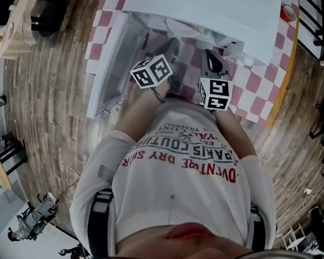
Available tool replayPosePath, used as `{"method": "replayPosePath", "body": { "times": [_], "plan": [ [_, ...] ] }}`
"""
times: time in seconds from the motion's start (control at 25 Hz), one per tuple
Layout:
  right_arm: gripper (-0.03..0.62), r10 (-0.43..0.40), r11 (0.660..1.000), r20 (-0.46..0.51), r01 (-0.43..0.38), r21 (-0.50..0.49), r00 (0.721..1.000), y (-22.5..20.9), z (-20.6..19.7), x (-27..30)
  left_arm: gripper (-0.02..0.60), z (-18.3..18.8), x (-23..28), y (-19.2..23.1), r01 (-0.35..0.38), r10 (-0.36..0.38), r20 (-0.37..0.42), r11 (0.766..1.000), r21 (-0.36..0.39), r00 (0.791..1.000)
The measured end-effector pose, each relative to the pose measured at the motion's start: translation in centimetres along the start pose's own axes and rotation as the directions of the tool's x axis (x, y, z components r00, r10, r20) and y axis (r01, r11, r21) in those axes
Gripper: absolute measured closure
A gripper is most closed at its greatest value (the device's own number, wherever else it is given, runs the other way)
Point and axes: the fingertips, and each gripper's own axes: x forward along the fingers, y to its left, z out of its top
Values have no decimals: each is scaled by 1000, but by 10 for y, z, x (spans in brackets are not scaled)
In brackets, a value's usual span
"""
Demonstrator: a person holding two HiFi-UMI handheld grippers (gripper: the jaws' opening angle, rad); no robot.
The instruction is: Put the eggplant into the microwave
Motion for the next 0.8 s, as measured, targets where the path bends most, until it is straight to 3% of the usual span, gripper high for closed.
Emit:
{"method": "replayPosePath", "body": {
  "times": [0.12, 0.2, 0.28, 0.36, 0.44, 0.52, 0.8],
  "plan": [
    [579, 9, 1000, 28, -9, -6, 1000, 1, 7, -8, 546, 4, -10, -14, 7, -9, 14, 992, 127, 1000],
    [579, 8, 1000, 45, -7, -20, 999, 1, 12, -14, 546, 9, -16, -28, 28, -36, 31, 972, 234, 999],
    [579, 11, 999, 66, -9, -32, 998, 1, 17, -19, 546, 13, -23, -46, 55, -79, 54, 931, 360, 995],
    [579, 16, 999, 86, -12, -45, 996, 3, 21, -23, 546, 16, -28, -62, 69, -116, 68, 874, 481, 991],
    [579, 23, 998, 102, -17, -61, 995, 5, 25, -26, 546, 16, -32, -73, 79, -145, 75, 827, 557, 987],
    [579, 29, 997, 113, -21, -77, 993, 8, 27, -29, 546, 16, -35, -81, 94, -171, 81, 811, 578, 982],
    [579, 50, 994, 130, -36, -103, 990, 8, 35, -32, 546, 18, -38, -89, 91, -184, 99, 799, 594, 978]
  ]
}}
